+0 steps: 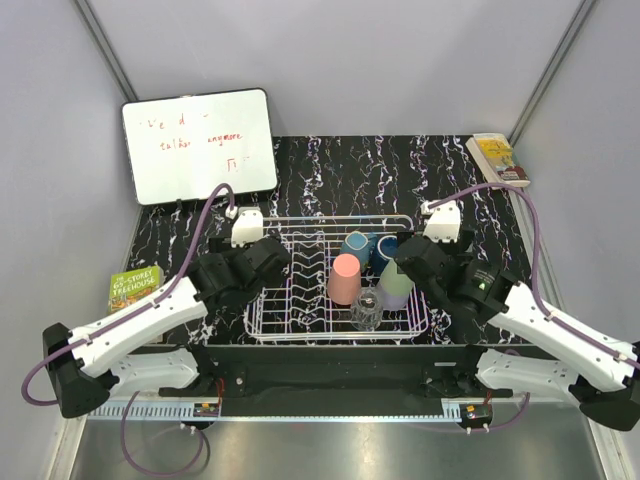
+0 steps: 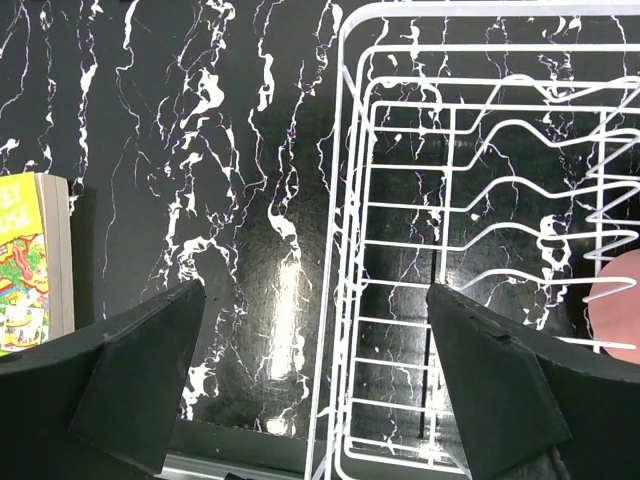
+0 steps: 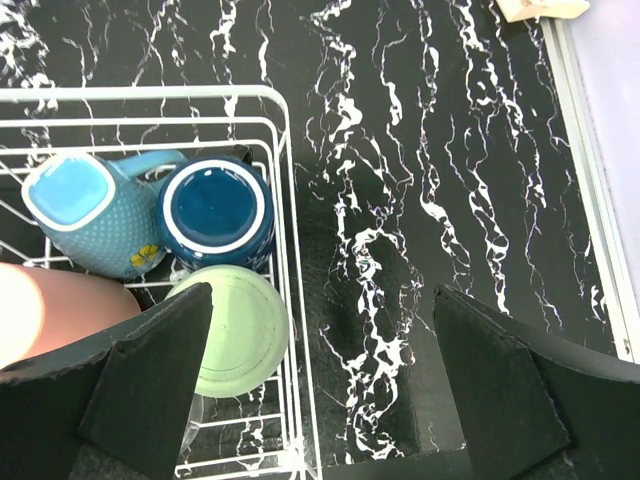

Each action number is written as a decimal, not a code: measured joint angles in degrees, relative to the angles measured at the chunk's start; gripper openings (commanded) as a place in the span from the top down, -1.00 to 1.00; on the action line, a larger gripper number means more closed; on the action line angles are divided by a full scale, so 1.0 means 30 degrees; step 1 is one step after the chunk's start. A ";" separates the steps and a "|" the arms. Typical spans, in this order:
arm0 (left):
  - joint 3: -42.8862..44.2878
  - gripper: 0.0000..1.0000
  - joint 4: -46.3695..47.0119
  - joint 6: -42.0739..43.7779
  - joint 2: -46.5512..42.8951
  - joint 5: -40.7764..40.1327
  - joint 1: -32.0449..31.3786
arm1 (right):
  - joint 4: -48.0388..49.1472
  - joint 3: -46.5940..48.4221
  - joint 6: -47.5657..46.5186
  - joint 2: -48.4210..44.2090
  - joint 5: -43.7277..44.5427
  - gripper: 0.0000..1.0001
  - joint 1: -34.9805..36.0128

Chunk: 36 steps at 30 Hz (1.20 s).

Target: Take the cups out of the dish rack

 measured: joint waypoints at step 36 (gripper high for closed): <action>-0.1610 -0.98 0.1064 -0.0459 -0.1719 0.1253 0.0000 | 0.1887 -0.0488 -0.0576 -0.0197 -0.3730 -0.99 0.0007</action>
